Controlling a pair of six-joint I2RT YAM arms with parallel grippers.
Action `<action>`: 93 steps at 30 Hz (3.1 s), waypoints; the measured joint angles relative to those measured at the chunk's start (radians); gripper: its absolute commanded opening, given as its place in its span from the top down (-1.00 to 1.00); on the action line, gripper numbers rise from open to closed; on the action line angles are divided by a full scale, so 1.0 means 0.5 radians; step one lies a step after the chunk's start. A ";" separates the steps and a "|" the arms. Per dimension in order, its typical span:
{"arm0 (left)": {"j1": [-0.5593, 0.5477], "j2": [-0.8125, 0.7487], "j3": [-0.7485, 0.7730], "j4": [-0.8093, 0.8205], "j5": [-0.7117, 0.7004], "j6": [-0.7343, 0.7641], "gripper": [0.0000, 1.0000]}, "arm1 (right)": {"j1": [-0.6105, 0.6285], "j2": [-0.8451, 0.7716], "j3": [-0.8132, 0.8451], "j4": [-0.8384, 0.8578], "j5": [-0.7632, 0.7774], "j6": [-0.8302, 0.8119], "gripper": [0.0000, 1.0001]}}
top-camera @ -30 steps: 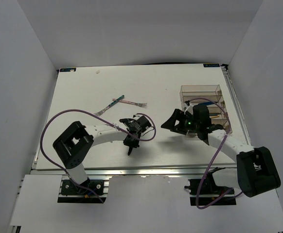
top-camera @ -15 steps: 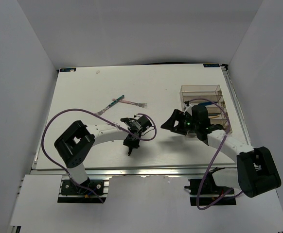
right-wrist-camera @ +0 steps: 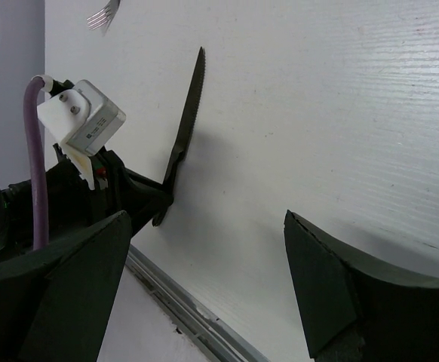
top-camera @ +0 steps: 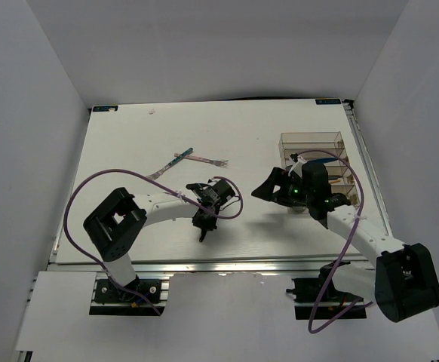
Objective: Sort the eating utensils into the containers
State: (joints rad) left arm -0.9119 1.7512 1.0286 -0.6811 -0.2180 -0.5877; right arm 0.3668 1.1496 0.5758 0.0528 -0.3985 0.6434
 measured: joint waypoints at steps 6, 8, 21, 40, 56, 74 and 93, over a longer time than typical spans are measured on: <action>-0.002 -0.033 0.014 0.002 -0.020 -0.002 1.00 | -0.005 0.002 0.000 0.005 -0.013 -0.002 -0.72; -0.004 -0.035 0.022 -0.011 -0.037 -0.001 1.00 | -0.008 0.017 -0.002 0.017 -0.029 0.001 -0.72; -0.048 -0.114 0.185 -0.118 -0.109 -0.017 1.00 | 0.129 0.345 -0.183 0.479 -0.226 0.237 -0.69; -0.175 -0.152 0.281 -0.037 -0.082 -0.069 1.00 | 0.432 0.903 -0.127 1.147 -0.200 0.929 -0.67; -0.256 -0.169 0.367 0.033 -0.093 -0.100 0.73 | 0.517 1.172 -0.017 1.366 -0.163 1.176 1.00; -0.262 -0.803 0.430 -0.313 -0.655 -0.166 -0.96 | -0.380 0.744 0.385 0.553 -0.033 1.004 1.00; -0.262 -0.912 0.183 -0.296 -0.680 -0.087 -0.96 | -0.996 1.233 1.280 -0.469 0.603 1.002 1.00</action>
State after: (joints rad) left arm -1.0428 1.2953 1.1202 -0.8291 -0.5579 -0.6312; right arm -0.1310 1.7660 1.2160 -0.1818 -0.0967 1.1442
